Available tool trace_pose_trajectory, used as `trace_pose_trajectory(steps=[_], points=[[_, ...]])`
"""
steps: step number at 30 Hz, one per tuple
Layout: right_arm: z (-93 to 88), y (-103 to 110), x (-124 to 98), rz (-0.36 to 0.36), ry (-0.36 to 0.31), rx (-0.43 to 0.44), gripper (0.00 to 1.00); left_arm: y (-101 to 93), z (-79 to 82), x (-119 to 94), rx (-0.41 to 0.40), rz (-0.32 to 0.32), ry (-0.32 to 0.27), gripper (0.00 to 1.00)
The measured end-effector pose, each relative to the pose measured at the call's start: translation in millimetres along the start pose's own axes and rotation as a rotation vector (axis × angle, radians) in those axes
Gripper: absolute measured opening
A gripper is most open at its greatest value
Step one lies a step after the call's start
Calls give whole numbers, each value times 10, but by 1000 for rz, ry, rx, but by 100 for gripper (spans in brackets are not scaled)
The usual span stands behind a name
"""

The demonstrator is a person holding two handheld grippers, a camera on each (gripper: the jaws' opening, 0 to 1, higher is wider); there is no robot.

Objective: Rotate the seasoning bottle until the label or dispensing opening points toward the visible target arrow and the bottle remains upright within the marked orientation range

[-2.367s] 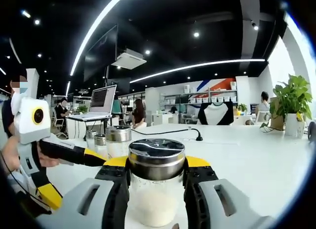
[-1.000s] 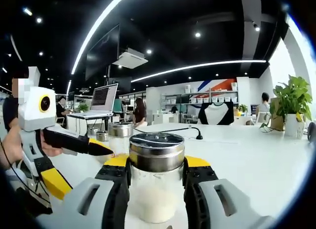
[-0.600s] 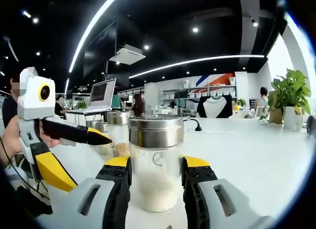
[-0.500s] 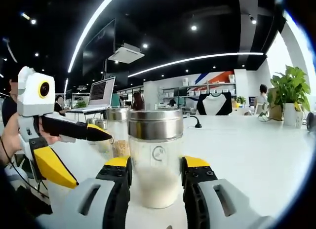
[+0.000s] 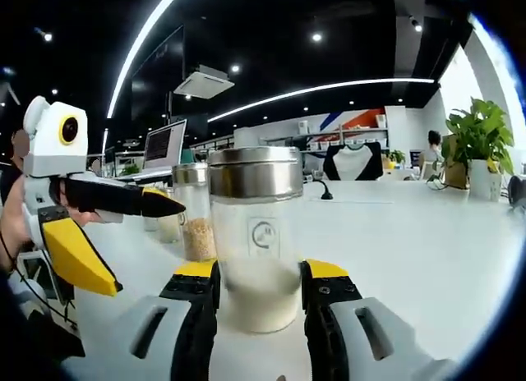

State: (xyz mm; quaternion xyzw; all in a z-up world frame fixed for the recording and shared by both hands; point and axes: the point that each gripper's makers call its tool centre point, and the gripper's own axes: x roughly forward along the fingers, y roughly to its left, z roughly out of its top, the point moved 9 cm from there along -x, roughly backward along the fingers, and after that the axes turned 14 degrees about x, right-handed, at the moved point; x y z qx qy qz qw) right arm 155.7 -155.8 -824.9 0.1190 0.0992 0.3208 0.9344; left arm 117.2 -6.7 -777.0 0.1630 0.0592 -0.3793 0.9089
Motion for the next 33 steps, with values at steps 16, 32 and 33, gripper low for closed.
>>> trace_pose_trajectory(steps=[16,32,33], points=[[-94,-12,-2,-30,19,23,38,21,12,38,-13,6,-16,81],[-118,-11,20,-52,27,-6,37,-17,31,261,-8,61,9,79],[-121,-11,21,-53,26,-8,37,-17,21,287,-15,65,15,79]])
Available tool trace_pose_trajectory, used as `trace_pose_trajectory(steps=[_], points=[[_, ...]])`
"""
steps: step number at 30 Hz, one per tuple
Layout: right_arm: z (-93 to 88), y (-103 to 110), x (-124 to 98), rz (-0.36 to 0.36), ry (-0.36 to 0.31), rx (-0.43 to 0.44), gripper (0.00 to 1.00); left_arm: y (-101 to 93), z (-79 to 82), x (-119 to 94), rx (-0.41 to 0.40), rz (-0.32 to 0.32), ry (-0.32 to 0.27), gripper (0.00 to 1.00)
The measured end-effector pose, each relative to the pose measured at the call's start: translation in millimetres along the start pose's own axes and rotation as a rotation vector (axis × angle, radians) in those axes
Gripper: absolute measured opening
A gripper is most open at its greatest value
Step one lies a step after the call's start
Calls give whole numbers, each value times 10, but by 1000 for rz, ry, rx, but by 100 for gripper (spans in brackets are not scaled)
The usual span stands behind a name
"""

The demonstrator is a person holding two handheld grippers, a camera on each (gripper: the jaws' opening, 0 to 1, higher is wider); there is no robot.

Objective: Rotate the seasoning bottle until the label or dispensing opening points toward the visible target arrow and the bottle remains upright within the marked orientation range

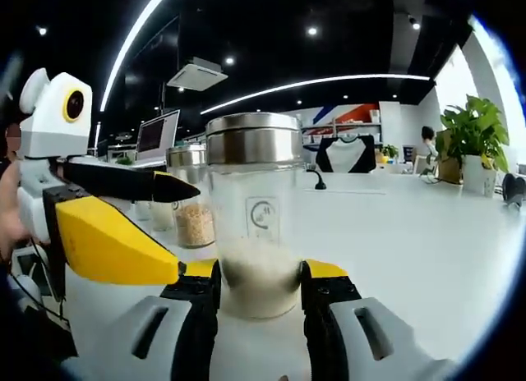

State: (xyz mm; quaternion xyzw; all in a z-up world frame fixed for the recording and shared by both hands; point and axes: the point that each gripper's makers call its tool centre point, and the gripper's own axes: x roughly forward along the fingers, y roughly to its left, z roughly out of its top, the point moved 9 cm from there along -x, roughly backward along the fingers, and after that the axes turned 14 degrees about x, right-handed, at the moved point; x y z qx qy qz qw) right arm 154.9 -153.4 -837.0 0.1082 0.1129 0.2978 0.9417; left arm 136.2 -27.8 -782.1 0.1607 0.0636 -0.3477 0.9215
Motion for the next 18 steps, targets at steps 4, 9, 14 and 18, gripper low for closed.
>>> trace_pose_trajectory(steps=[4,9,14,18], points=[[-7,-2,3,-8,-5,-4,37,-18,2,85,-29,8,-3,79],[-2,-16,7,-21,-11,4,37,-91,70,173,-5,7,-29,76],[-4,-12,5,-23,-13,-2,37,-109,104,255,-12,20,-34,75],[-6,-14,5,-21,-14,-3,37,-91,121,277,-57,58,-42,74]])
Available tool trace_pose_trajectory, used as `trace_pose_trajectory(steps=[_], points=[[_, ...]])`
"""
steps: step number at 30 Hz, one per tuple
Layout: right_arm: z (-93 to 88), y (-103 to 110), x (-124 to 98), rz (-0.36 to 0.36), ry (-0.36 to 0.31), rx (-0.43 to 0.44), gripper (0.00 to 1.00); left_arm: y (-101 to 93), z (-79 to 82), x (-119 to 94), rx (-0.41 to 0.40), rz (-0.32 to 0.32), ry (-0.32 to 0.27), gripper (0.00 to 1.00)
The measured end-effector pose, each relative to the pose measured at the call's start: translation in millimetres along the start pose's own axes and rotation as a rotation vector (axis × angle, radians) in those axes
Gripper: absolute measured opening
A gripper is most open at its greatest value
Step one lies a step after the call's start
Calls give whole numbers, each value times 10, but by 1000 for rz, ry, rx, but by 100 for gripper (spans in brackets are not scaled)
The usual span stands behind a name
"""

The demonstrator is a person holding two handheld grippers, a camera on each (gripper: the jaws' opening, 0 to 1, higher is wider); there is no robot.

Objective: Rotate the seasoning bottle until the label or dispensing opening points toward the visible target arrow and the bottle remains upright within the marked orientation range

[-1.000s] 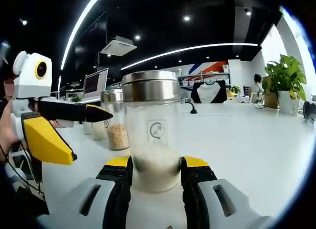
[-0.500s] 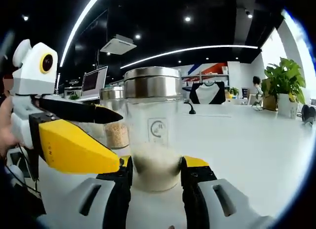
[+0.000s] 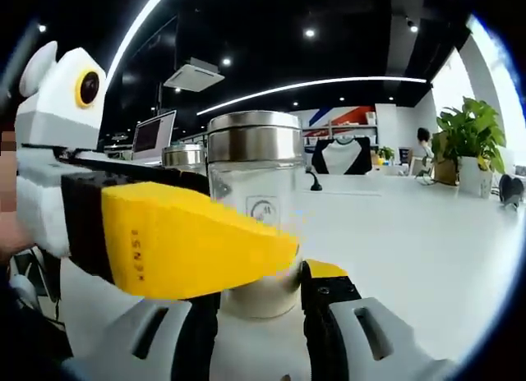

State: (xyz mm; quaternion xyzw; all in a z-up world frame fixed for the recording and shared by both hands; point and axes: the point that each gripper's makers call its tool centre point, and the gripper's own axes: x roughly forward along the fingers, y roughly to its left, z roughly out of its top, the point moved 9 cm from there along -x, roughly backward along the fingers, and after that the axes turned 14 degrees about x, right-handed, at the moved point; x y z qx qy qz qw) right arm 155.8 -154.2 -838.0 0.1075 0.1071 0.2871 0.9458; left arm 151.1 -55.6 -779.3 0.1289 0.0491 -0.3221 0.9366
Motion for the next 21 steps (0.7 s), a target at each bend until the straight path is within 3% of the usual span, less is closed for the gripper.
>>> trace_pose_trajectory(steps=[6,9,21], points=[[-7,9,0,-7,4,-21,37,-12,14,94,-39,56,-1,73],[-7,6,1,-7,4,-19,37,-49,18,146,-15,100,-4,69],[-9,1,1,-5,6,-27,37,-223,45,342,28,107,21,65]])
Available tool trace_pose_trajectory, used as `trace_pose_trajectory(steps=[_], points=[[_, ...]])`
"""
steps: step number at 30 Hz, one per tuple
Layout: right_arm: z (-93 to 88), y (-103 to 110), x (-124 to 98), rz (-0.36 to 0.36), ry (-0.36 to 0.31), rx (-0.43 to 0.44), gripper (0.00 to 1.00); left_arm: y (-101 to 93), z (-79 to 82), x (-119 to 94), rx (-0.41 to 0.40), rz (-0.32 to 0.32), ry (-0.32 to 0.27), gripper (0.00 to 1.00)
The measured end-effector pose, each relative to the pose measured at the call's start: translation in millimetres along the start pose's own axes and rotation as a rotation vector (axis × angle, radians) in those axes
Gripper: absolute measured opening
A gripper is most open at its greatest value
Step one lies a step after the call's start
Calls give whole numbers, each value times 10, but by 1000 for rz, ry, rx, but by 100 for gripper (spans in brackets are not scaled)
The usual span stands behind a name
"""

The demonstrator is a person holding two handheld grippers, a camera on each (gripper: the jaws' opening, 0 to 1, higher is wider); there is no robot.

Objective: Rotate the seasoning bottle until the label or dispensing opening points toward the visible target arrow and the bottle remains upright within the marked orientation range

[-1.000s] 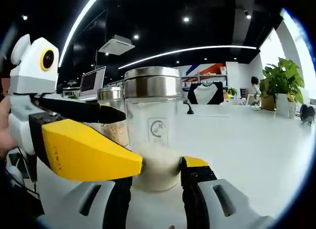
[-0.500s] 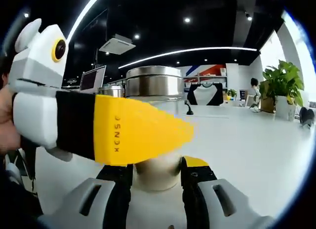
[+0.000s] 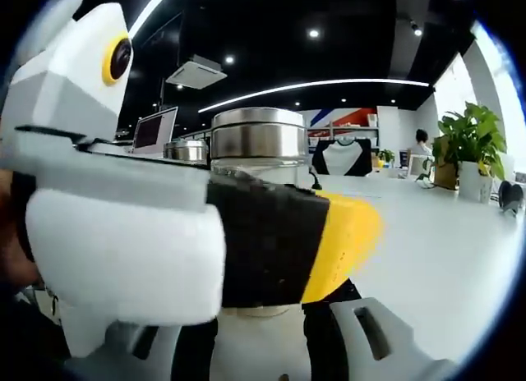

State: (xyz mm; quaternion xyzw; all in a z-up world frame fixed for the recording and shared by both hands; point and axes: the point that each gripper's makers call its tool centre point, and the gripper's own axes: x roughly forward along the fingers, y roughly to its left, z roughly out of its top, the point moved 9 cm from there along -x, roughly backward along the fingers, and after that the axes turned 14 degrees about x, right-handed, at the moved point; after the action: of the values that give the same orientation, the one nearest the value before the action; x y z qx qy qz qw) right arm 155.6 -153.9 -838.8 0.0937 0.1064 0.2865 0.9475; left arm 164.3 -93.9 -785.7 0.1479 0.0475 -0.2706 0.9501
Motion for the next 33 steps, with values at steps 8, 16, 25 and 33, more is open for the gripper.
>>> trace_pose_trajectory(steps=[8,16,25,33], points=[[0,-3,3,0,2,-10,37,13,3,40,-17,34,10,65],[-3,-3,6,-1,3,-16,37,24,-17,21,-12,44,18,62],[-3,-3,3,-2,4,-20,37,38,-49,-12,8,79,12,53],[-4,-1,2,-4,7,-27,37,63,-73,-33,18,95,15,46]])
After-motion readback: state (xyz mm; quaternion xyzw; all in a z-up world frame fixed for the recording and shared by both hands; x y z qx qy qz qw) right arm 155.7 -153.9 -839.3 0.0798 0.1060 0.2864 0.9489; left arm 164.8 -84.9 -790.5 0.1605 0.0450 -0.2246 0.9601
